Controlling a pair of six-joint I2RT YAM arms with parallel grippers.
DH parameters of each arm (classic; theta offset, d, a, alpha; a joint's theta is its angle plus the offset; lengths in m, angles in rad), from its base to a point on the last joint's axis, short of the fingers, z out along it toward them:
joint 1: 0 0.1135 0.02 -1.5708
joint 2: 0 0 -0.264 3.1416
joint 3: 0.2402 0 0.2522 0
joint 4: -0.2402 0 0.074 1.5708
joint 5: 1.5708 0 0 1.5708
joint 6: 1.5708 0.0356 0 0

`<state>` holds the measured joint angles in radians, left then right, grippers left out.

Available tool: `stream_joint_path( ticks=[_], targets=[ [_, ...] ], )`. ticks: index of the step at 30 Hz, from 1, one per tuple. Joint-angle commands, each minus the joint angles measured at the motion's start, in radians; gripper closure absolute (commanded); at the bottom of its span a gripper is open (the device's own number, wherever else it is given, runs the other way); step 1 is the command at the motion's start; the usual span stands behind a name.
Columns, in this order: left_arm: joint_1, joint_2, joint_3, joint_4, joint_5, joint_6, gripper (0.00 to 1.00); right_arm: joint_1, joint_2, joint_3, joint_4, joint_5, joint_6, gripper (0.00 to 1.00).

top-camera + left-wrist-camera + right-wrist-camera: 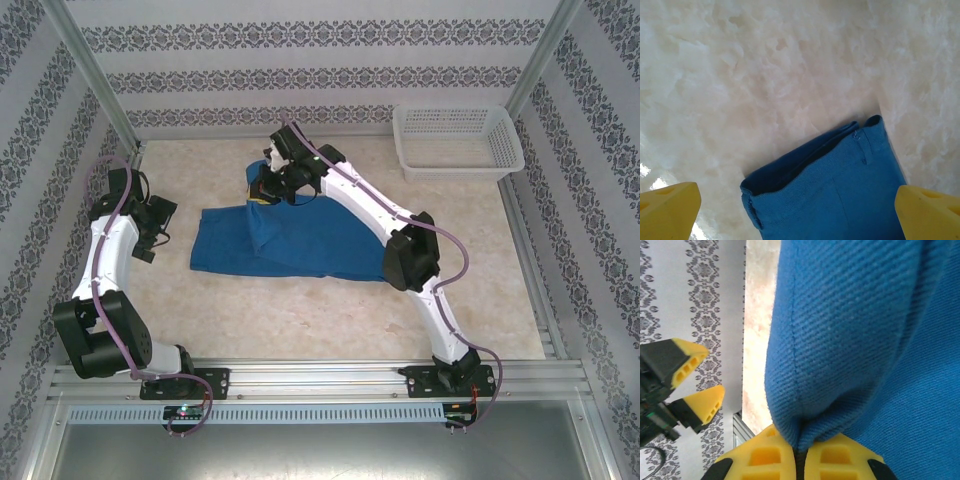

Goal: Roll up the long pants

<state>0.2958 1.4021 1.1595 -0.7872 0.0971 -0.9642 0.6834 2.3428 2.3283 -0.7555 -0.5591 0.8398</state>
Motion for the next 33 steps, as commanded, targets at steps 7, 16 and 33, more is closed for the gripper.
stream_joint_path(
  ticks=[7,16,33],
  targets=[
    [0.001,-0.020,0.019,-0.024,0.003,0.034,0.00,0.023,0.107,0.018,0.158,-0.067,0.104,0.99],
    [-0.002,-0.049,-0.063,0.206,0.187,-0.005,0.00,0.142,0.265,0.160,0.200,-0.053,0.200,0.08],
    [-0.491,0.049,-0.131,0.257,-0.112,-0.254,1.00,-0.264,-0.316,-0.491,-0.168,0.251,-0.588,1.00]
  ],
)
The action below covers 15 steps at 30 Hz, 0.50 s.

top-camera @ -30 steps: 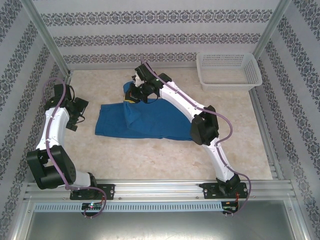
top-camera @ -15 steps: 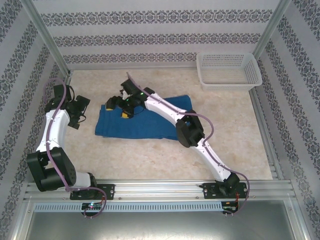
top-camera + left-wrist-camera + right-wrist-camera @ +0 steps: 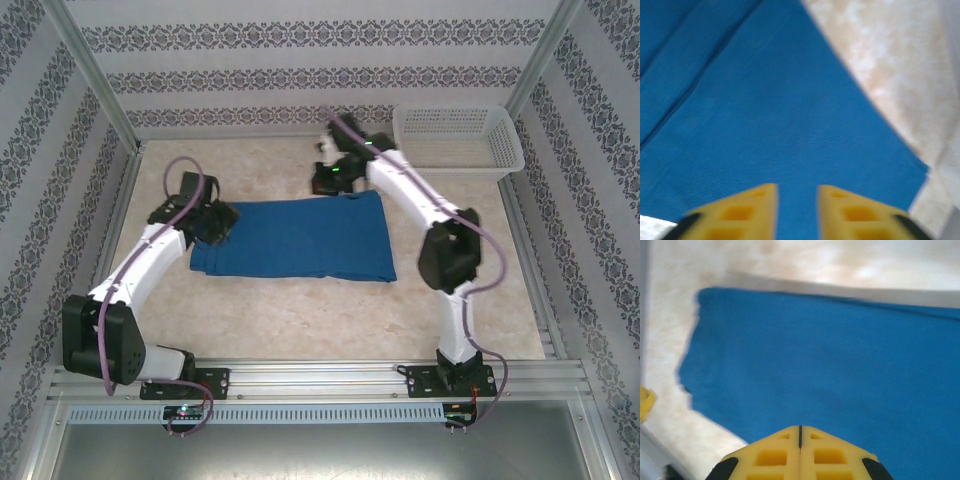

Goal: Roll up the long pants

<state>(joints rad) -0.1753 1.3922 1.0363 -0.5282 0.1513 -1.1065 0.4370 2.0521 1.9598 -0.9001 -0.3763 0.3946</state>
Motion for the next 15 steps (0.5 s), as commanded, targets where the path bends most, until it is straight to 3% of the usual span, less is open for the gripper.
stream_joint_path(
  ticks=[1,6,15],
  targets=[
    [-0.032,0.097,0.005,-0.016,-0.198,-0.122,1.00,-0.041,-0.039,-0.173,0.010,0.057,-0.152,1.00],
    [-0.053,0.270,0.058,-0.034,-0.305,-0.195,1.00,-0.072,0.003,-0.217,0.052,0.030,-0.223,1.00],
    [-0.073,0.542,0.339,-0.171,-0.382,-0.158,1.00,-0.090,0.152,-0.209,0.119,-0.028,-0.198,1.00]
  ],
)
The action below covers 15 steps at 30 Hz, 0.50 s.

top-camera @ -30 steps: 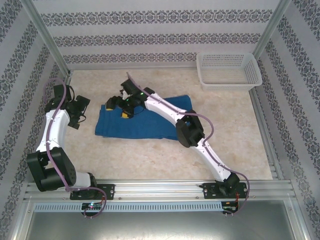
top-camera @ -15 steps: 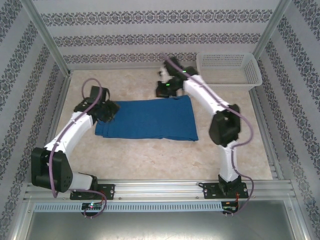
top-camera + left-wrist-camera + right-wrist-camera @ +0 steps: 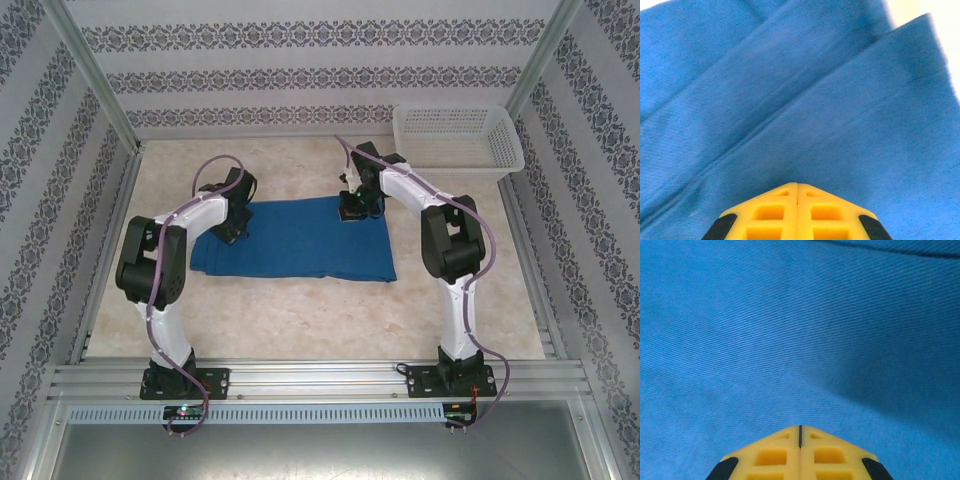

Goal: Roll up the long pants

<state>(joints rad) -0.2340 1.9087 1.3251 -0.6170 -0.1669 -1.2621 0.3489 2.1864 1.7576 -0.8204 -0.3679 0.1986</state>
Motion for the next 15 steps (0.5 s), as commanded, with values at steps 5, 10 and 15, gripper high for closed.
stream_joint_path(
  ticks=[5,10,15],
  targets=[
    [-0.013,0.117,0.170,-0.115,-0.087,0.065,1.00,0.052,-0.006,-0.150,0.083,-0.049,0.013,1.00],
    [-0.011,0.268,0.340,-0.139,-0.064,0.129,1.00,0.152,-0.082,-0.318,0.131,-0.053,0.048,1.00],
    [-0.013,0.406,0.479,-0.106,0.025,0.152,1.00,0.310,-0.161,-0.449,0.198,-0.032,0.135,1.00]
  ],
)
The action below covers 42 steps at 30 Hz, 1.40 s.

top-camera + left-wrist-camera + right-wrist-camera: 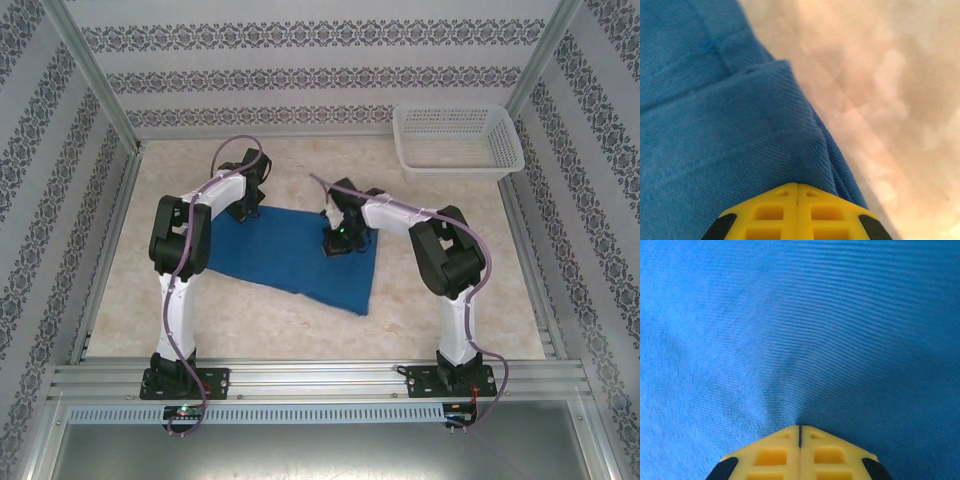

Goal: Roll up the long pants

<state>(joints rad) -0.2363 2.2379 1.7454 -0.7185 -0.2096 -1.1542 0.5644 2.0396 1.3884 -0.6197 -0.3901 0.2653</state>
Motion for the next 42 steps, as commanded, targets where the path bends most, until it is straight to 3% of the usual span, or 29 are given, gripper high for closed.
stream_joint_path(
  ticks=[1,10,13,16,17,18,20,21,23,25,27,28,30,31,33,42],
  targets=[
    [-0.011,0.100,0.085,-0.008,0.082,0.046,1.00,0.125,-0.025,-0.096,0.018,-0.006,0.088,1.00],
    [-0.007,0.133,0.308,-0.035,0.100,0.122,1.00,0.304,0.036,-0.051,0.110,-0.038,0.226,1.00],
    [0.000,0.157,0.461,-0.139,0.110,0.148,1.00,0.337,0.055,0.022,0.087,-0.036,0.211,1.00],
    [0.024,0.078,0.473,-0.155,0.090,0.179,1.00,0.343,0.018,0.064,0.041,-0.001,0.153,1.00],
    [0.042,0.032,0.460,-0.166,0.078,0.188,1.00,0.341,-0.005,0.074,0.016,0.016,0.117,0.97],
    [0.060,-0.016,0.440,-0.189,0.071,0.194,1.00,0.337,-0.031,0.083,-0.011,0.034,0.080,0.80],
    [0.089,-0.126,0.367,-0.247,0.047,0.192,0.88,0.329,-0.087,0.093,-0.059,0.081,0.004,0.58],
    [0.099,-0.195,0.283,-0.247,0.032,0.191,0.77,0.320,-0.118,0.099,-0.087,0.114,-0.023,0.43],
    [0.101,-0.334,0.078,-0.196,0.021,0.180,0.59,0.298,-0.164,0.106,-0.122,0.153,-0.083,0.36],
    [0.101,-0.465,-0.150,-0.109,0.033,0.145,0.33,0.264,-0.193,0.109,-0.142,0.169,-0.118,0.35],
    [0.100,-0.562,-0.347,-0.045,0.039,0.085,0.26,0.224,-0.204,0.100,-0.139,0.158,-0.135,0.31],
    [0.100,-0.585,-0.415,-0.022,0.043,0.061,0.41,0.210,-0.206,0.094,-0.132,0.144,-0.136,0.31],
    [0.100,-0.581,-0.525,0.016,0.059,0.023,0.99,0.184,-0.203,0.075,-0.105,0.111,-0.129,0.37],
    [0.100,-0.557,-0.540,0.014,0.065,0.012,1.00,0.180,-0.198,0.067,-0.096,0.090,-0.128,0.46],
    [0.098,-0.477,-0.538,0.038,0.077,0.013,1.00,0.172,-0.186,0.045,-0.063,0.058,-0.104,1.00],
    [0.081,-0.110,-0.258,0.029,0.103,0.011,1.00,0.220,-0.098,-0.026,0.076,-0.008,-0.042,1.00]
  ],
)
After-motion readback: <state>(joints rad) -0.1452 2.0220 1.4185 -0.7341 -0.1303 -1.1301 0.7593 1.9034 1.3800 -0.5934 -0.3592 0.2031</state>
